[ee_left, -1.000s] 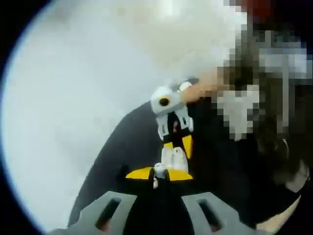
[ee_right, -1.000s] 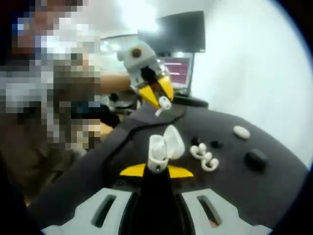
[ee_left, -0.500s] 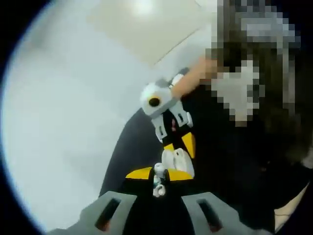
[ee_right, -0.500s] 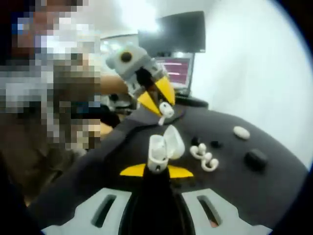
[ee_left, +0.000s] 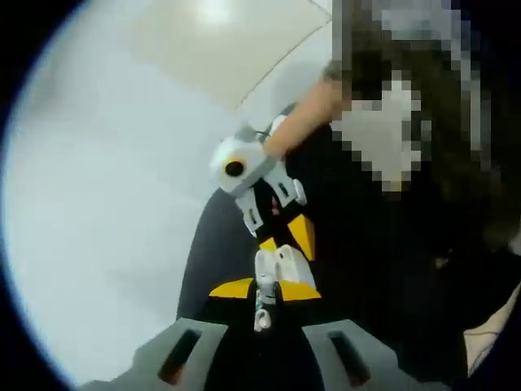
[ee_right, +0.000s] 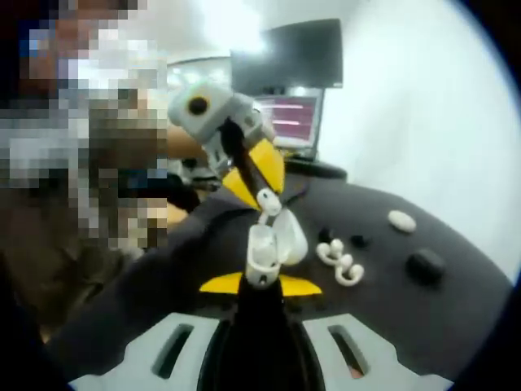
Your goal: Pick up three earphones and place each one into its charging case using tactile feedback, ensure that each earphone is properly inserted and securely positioned inside the case.
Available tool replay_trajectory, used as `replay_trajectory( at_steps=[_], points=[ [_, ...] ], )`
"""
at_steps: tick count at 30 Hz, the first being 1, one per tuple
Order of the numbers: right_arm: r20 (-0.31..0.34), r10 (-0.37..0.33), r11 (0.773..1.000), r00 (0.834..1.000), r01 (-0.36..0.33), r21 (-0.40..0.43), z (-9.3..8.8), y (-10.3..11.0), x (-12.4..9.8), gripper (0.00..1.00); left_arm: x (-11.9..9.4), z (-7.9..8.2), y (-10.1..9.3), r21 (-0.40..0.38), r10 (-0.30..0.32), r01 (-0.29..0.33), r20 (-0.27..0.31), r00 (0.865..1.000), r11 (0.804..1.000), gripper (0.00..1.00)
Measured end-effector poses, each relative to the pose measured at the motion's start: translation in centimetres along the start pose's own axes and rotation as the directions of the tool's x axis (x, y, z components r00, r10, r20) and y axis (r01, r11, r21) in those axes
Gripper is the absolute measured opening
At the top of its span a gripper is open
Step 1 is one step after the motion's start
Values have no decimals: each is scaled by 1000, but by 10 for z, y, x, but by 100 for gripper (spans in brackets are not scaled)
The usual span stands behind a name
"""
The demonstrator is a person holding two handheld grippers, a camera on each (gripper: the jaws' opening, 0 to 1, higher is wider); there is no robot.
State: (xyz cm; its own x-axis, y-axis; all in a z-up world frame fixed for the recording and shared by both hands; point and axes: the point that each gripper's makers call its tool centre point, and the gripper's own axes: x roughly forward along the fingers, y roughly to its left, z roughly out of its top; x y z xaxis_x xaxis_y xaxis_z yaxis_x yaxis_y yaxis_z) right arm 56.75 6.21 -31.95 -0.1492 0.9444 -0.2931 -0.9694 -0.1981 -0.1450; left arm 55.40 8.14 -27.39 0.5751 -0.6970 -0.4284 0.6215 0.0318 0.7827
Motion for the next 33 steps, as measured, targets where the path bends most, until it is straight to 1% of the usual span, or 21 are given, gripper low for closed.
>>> replay_trajectory(
  at_steps=[2,5,7,9,14,17,22,24,27,31,33],
  points=[
    [0,0,1000,1000,0,-1,0,0,0,17,1,2,-1,13,8,-8,5,1000,1000,8],
    [0,0,1000,1000,0,-2,0,0,0,17,4,0,-5,77,2,0,-23,1000,997,8],
    [1,-1,1000,1000,1,-3,0,0,0,17,5,0,-8,82,-5,7,-23,1000,997,8],
    [1,-1,1000,1000,1,-4,0,0,0,17,6,0,-9,113,-2,5,-34,999,994,8],
    [1,-1,1000,1000,1,-4,0,0,0,17,7,0,-9,128,-12,18,-42,999,992,8],
    [1,-1,1000,1000,1,-6,0,-1,0,17,8,-1,-12,135,-39,45,-45,998,990,8],
    [1,-1,1000,1000,1,-4,0,-1,0,17,10,-2,-10,122,-72,78,-51,996,989,8],
    [1,-1,1000,1000,1,-4,0,-1,0,17,11,-4,-9,108,-76,83,-63,995,991,8],
    [1,-1,1000,1000,1,-5,0,-1,0,17,10,-5,-8,74,-89,93,-64,994,993,8],
    [1,0,1000,1000,0,-3,0,-1,0,17,9,-4,-8,67,-96,100,-69,993,993,9],
    [1,0,1000,1000,0,-3,0,-1,0,17,9,-3,-8,65,-100,104,-62,993,993,10]
  ],
)
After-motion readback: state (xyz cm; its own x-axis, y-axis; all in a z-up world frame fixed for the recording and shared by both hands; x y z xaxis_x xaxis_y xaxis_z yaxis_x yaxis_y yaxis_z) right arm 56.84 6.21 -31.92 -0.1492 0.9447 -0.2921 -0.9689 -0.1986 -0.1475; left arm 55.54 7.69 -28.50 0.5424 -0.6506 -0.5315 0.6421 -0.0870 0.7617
